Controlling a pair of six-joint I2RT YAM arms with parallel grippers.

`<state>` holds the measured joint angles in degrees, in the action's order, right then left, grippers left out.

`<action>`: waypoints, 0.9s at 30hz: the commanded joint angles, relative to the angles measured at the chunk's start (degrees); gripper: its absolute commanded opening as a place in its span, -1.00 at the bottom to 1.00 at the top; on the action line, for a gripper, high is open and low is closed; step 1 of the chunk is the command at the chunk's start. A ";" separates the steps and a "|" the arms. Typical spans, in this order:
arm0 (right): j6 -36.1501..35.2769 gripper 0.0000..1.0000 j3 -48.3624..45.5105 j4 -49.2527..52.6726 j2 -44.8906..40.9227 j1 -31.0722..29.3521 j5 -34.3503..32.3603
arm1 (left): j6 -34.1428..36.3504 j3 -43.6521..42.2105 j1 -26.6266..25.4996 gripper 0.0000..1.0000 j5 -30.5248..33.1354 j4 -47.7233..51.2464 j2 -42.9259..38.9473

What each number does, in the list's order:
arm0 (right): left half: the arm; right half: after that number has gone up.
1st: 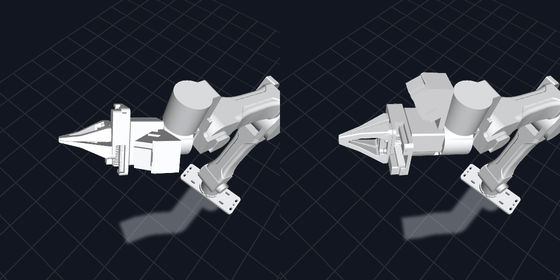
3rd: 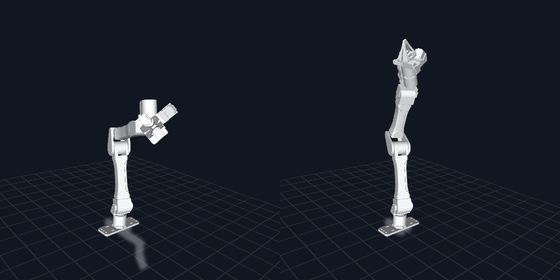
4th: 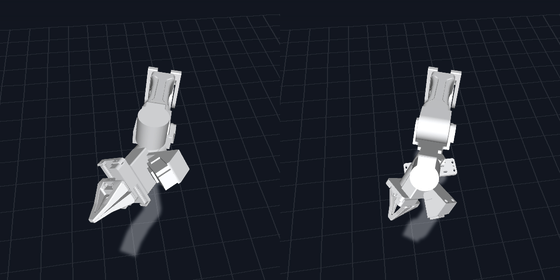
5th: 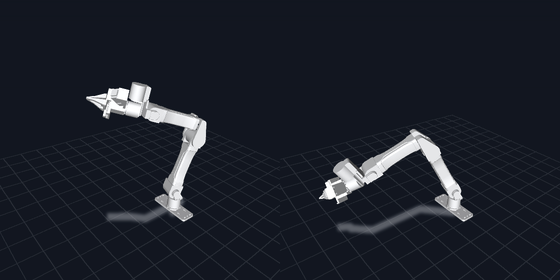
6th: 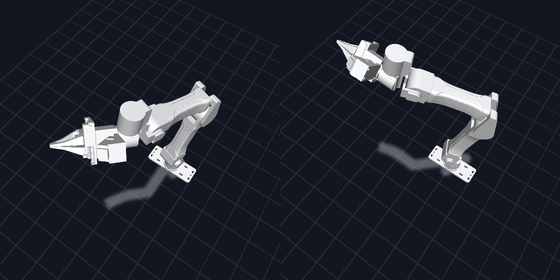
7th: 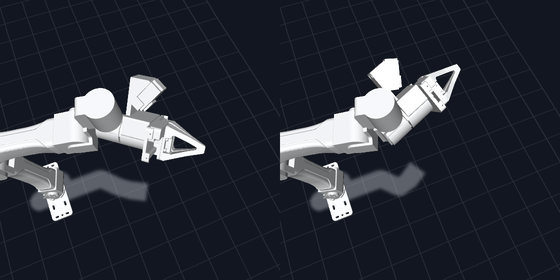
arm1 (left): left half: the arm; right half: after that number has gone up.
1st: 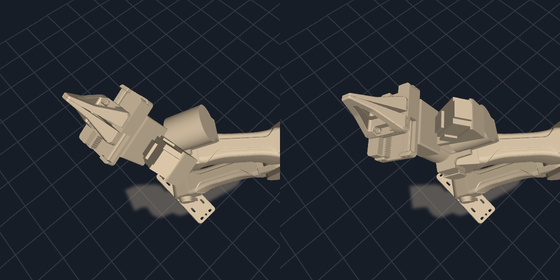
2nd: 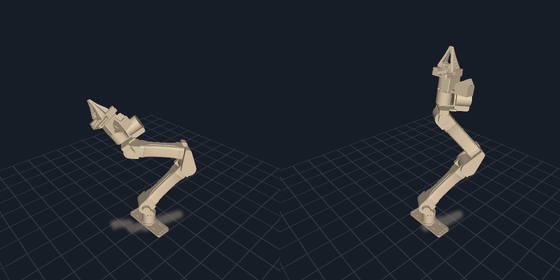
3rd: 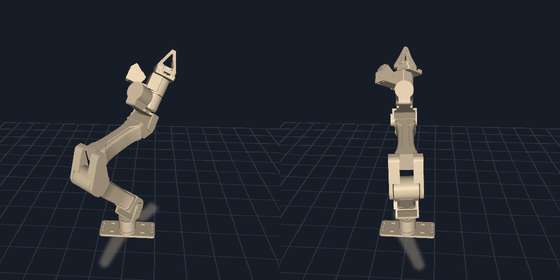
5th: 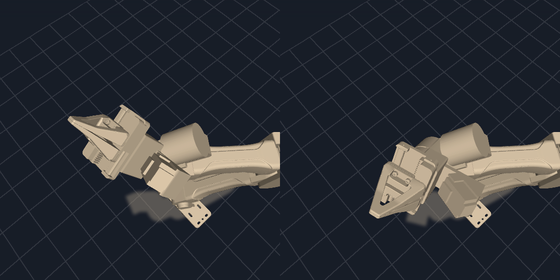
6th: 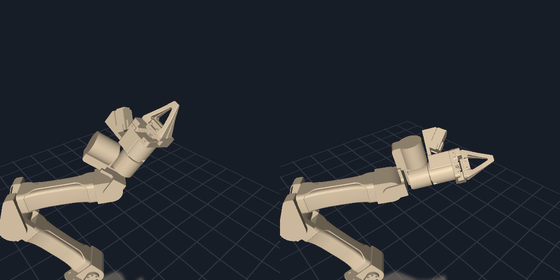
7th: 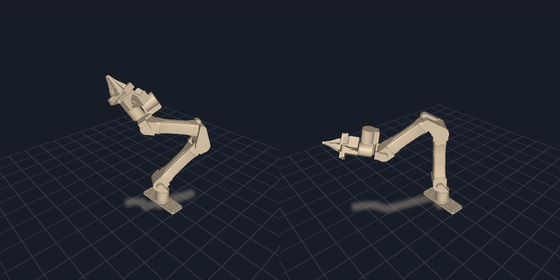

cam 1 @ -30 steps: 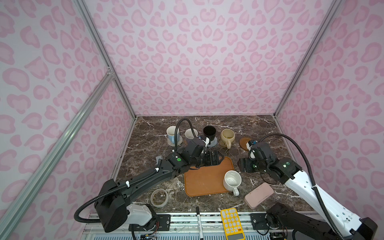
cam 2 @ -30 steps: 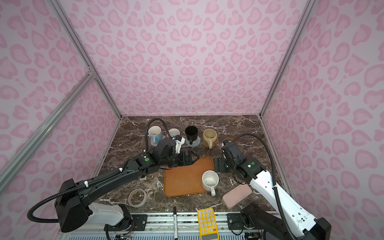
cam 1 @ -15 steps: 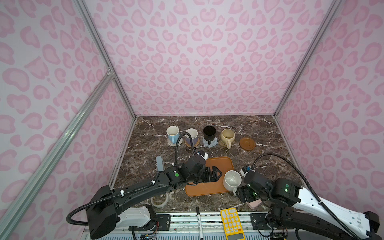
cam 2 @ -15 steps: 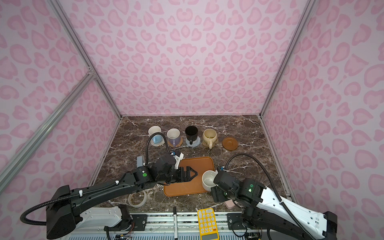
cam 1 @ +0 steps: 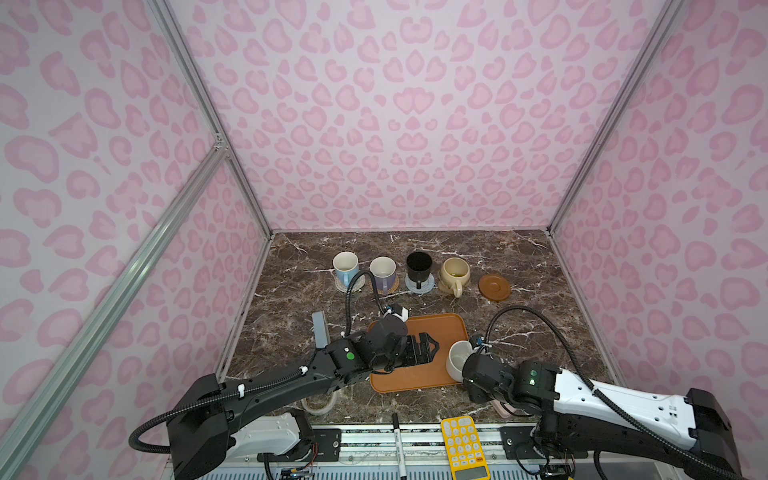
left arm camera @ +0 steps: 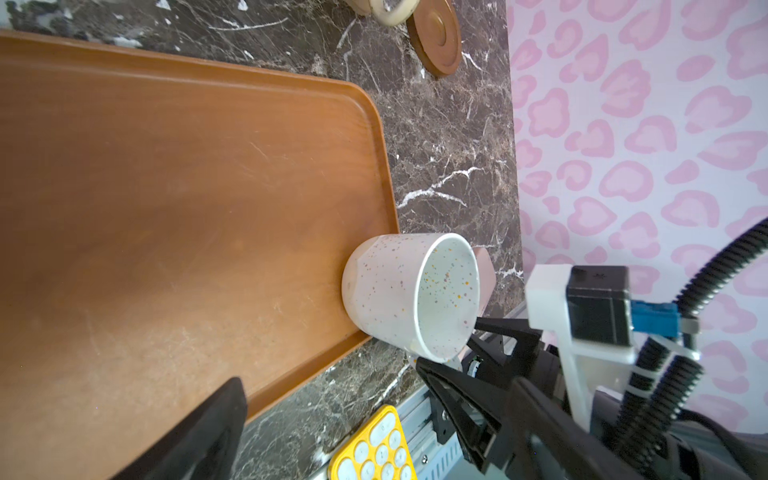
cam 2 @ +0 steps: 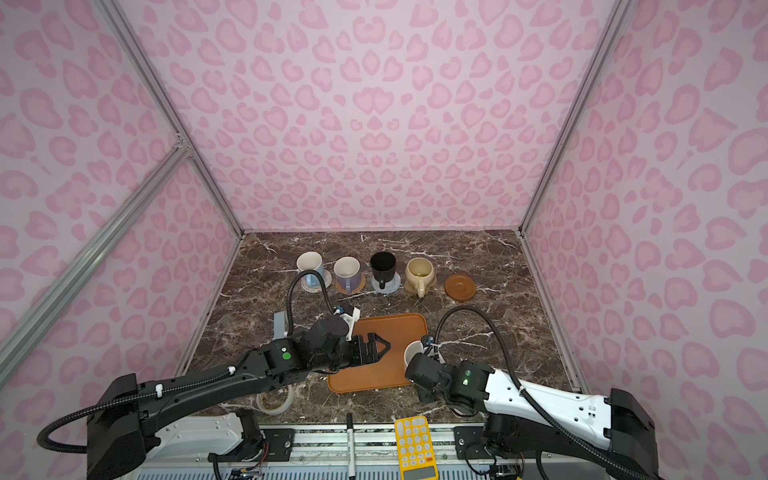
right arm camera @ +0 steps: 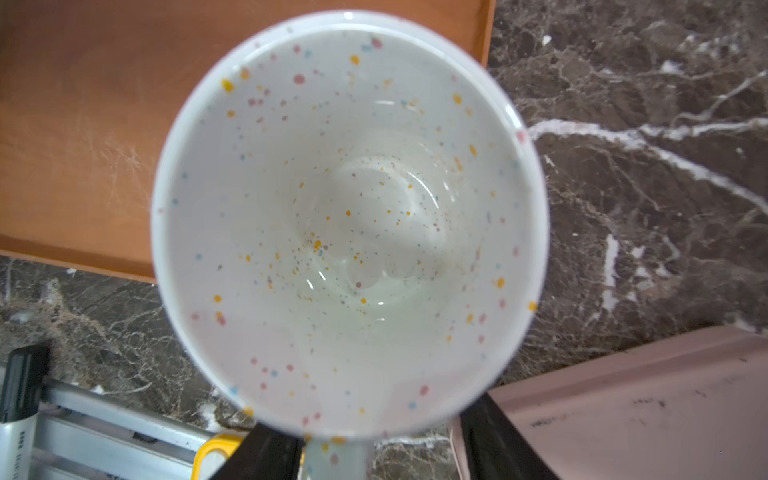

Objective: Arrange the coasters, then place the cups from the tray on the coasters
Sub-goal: 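Withdraw the right gripper and reach into the white speckled mug on the tray, then lift the white speckled mug with the right gripper and set it on the wooden saucer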

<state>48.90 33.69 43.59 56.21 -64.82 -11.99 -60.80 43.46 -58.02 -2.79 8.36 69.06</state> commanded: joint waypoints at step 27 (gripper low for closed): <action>-5.16 -1.00 6.32 1.14 -3.29 6.43 -4.51 | 4.44 8.53 1.52 0.98 5.44 2.40 0.09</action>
<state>46.15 39.29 44.60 54.41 -61.41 -14.48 -59.02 49.52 -57.34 1.50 10.33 68.71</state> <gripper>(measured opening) 0.172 0.991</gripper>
